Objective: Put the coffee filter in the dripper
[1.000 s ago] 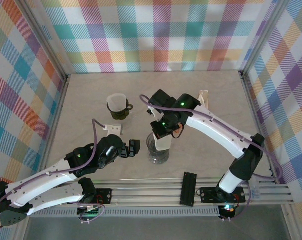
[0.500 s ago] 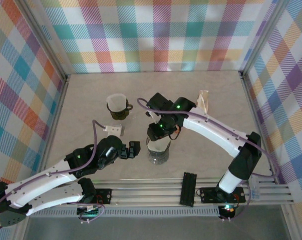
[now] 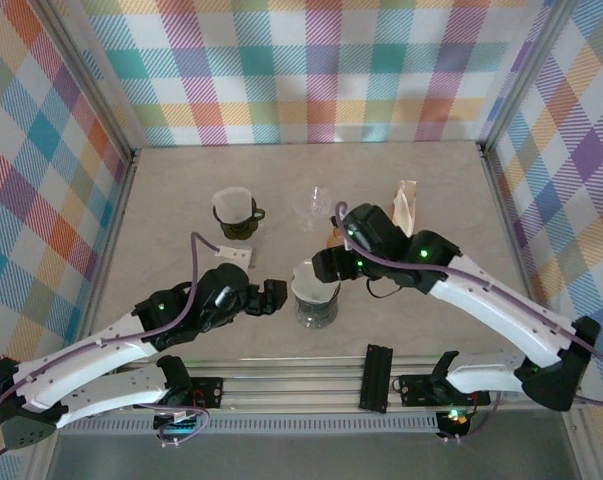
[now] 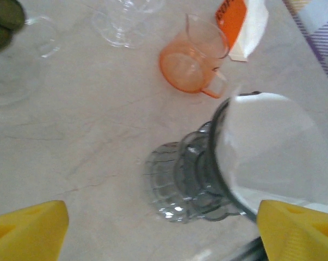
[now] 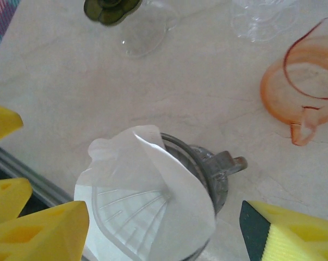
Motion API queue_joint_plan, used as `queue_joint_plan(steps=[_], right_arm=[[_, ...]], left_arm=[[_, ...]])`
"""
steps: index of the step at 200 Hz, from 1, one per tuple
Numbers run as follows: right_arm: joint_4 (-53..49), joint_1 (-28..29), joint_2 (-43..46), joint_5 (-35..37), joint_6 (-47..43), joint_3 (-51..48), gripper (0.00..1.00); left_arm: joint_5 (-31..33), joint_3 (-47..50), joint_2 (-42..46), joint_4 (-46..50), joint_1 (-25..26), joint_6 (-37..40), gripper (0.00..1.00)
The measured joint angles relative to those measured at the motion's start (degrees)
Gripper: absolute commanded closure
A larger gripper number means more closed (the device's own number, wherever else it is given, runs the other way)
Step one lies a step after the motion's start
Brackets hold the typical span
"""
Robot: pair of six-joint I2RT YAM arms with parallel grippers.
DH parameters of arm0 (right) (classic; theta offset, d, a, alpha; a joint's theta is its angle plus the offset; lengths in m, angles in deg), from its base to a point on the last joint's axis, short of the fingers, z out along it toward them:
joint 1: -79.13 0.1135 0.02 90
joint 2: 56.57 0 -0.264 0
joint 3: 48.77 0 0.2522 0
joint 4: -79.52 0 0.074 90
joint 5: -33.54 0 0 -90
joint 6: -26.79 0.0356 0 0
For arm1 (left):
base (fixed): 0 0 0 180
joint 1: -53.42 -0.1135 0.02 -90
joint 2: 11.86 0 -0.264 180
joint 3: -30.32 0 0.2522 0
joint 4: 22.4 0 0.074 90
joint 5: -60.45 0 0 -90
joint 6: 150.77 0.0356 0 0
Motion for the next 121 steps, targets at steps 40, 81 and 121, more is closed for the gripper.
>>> queue_joint_plan(steps=[40, 81, 121], right_arm=[[1.2, 0.0, 2.6, 3.8, 2.3, -4.5, 0.26], [1.4, 0.0, 2.7, 5.0, 3.6, -7.9, 0.27], [1.7, 0.0, 3.4, 5.1, 4.7, -9.6, 0.27]], left_arm=[[-8.2, -0.2, -4.7, -5.5, -3.7, -0.5, 0.33], [-13.3, 1.2, -5.6, -11.3, -5.7, -2.1, 0.23], [-16.6, 3.1, -6.0, -15.1, -6.8, -3.3, 0.35]])
